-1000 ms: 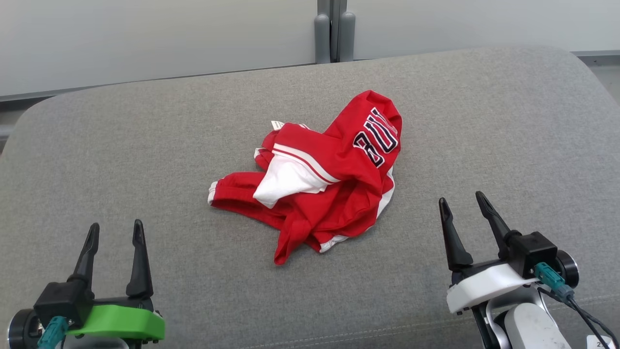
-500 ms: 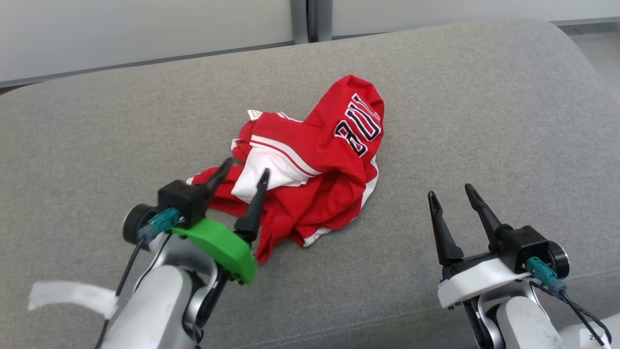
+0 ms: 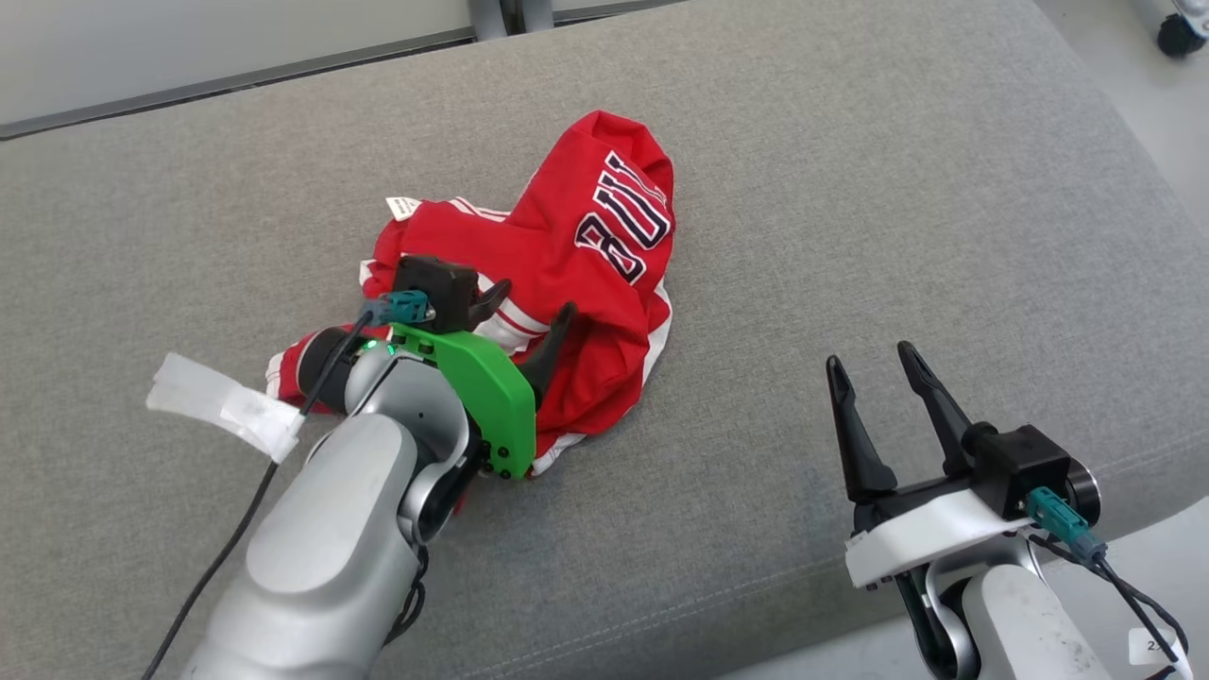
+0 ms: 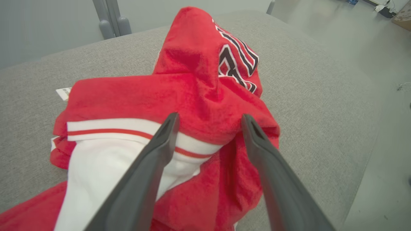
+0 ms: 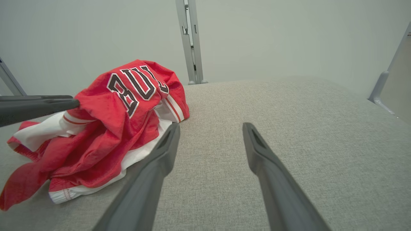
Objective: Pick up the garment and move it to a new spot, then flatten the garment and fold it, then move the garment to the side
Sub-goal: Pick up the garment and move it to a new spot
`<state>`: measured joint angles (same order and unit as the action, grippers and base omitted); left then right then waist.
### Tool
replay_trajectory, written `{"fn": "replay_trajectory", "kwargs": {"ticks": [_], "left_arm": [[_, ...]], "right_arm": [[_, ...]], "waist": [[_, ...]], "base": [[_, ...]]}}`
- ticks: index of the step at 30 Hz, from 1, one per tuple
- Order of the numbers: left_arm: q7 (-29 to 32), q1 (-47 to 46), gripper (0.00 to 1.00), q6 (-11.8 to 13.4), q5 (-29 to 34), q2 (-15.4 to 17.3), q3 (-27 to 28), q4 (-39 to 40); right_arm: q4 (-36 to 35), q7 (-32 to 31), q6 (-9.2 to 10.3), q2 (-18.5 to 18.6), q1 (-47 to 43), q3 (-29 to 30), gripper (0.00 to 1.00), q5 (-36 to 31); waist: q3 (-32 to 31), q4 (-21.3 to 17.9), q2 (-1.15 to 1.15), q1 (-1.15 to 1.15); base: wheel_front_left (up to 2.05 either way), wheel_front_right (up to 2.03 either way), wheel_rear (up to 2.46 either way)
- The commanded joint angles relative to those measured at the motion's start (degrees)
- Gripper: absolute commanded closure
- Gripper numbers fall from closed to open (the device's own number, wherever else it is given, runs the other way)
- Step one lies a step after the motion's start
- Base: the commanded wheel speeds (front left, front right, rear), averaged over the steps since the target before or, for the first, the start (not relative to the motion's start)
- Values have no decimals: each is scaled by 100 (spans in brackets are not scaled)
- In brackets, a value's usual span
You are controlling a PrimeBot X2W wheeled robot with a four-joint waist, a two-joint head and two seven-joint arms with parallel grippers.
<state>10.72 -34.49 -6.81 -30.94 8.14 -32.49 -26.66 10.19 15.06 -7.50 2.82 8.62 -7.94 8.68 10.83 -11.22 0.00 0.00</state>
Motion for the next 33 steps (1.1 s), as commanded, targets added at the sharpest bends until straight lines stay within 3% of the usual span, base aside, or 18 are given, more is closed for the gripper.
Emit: {"fn": "replay_trajectory", "kwargs": {"ticks": [1, 3, 4, 6, 12, 20, 33], "left_arm": [[44, -207, 0, -22, -19, -10, -9, -205], [70, -341, 0, -27, -59, -57, -18, -433], [38, -408, 23, -19, -56, -69, -8, -522], [-23, -516, 100, -6, -41, -89, 0, -682], [-223, -815, 100, -13, 57, -102, -26, -797], [-508, -1404, 100, 41, 223, 137, 79, 72], [-10, -2343, 100, 546, 395, 1420, 1011, 1521]], "right_arm": [[-30, 24, 2, 14, 84, -7, 0, 38], [-25, 25, 2, 14, 100, -14, 0, 60], [-24, 25, 2, 14, 111, -12, 0, 74], [-25, 25, 2, 13, 124, -6, 0, 85], [-41, 25, 2, 14, 125, 57, 0, 117], [-74, 24, 2, 15, 61, 228, 0, 120], [-100, 25, 2, 14, -27, 337, 0, 146]], "waist": [[117, -128, 0, 0], [136, -157, 0, 0], [143, -170, 0, 0], [159, -183, 0, 0], [177, -151, 0, 0], [139, 62, 0, 0], [-56, 353, 0, 0]], "base": [[0, 0, 0], [0, 0, 0], [0, 0, 0], [0, 0, 0], [0, 0, 0], [0, 0, 0], [0, 0, 0]]}}
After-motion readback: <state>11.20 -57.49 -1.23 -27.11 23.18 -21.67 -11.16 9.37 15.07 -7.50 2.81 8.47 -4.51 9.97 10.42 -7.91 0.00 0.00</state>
